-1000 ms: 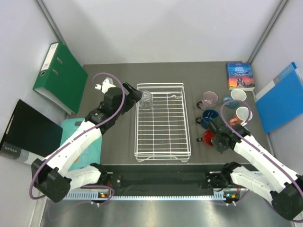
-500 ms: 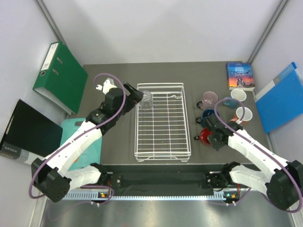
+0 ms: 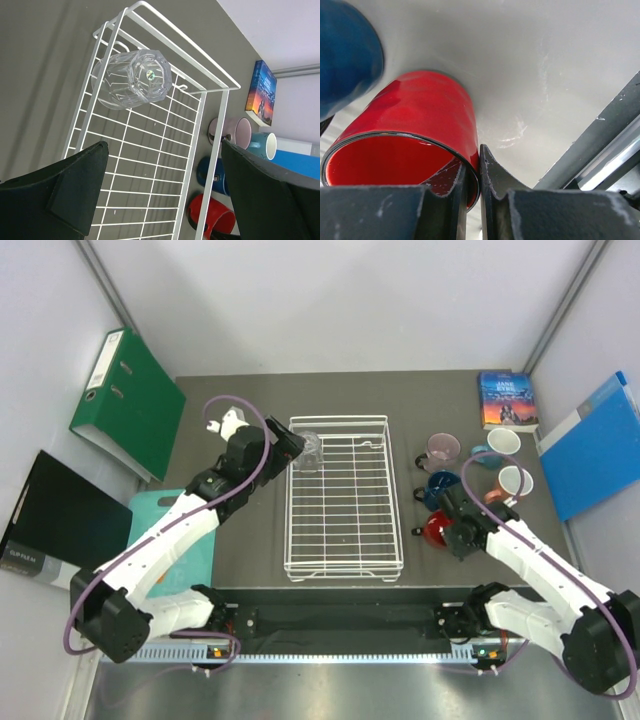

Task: Unload the cups from the dish rack

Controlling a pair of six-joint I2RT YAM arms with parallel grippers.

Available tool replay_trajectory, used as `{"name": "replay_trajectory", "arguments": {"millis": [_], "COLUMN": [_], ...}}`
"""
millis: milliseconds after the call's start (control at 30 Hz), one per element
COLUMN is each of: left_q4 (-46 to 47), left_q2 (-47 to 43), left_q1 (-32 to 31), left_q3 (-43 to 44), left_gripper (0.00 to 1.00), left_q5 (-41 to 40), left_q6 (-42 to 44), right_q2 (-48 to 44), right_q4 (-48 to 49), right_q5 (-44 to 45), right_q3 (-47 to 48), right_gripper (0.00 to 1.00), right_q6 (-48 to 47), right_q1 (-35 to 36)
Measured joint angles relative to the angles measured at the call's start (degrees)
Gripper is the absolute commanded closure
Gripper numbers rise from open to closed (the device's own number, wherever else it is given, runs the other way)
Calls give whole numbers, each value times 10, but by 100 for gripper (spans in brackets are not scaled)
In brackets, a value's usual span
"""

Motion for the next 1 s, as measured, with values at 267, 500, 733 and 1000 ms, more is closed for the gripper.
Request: {"name": "replay_trajectory", "arguments": {"millis": [267, 500, 733, 1000], "left_q4": [-8, -13, -14, -17], "left_q2": [11, 18, 23, 37], "left_q1": [-5, -8, -12, -14], "left_q3": [0, 0, 0, 1], "left_gripper": [1, 1, 1, 1], "left_q5": [0, 0, 0, 0], "left_q6": [-4, -4, -4, -2], "right_q2": [0, 0, -10, -30], "right_q4": [3, 2, -19, -35], "right_q5": [-1, 1, 1, -5], "right_q3": [0, 29, 76, 211], "right_gripper": [73, 59, 55, 52], "right_q6": [-21, -43, -68, -126], "right_q1": [-19, -20, -20, -20]}}
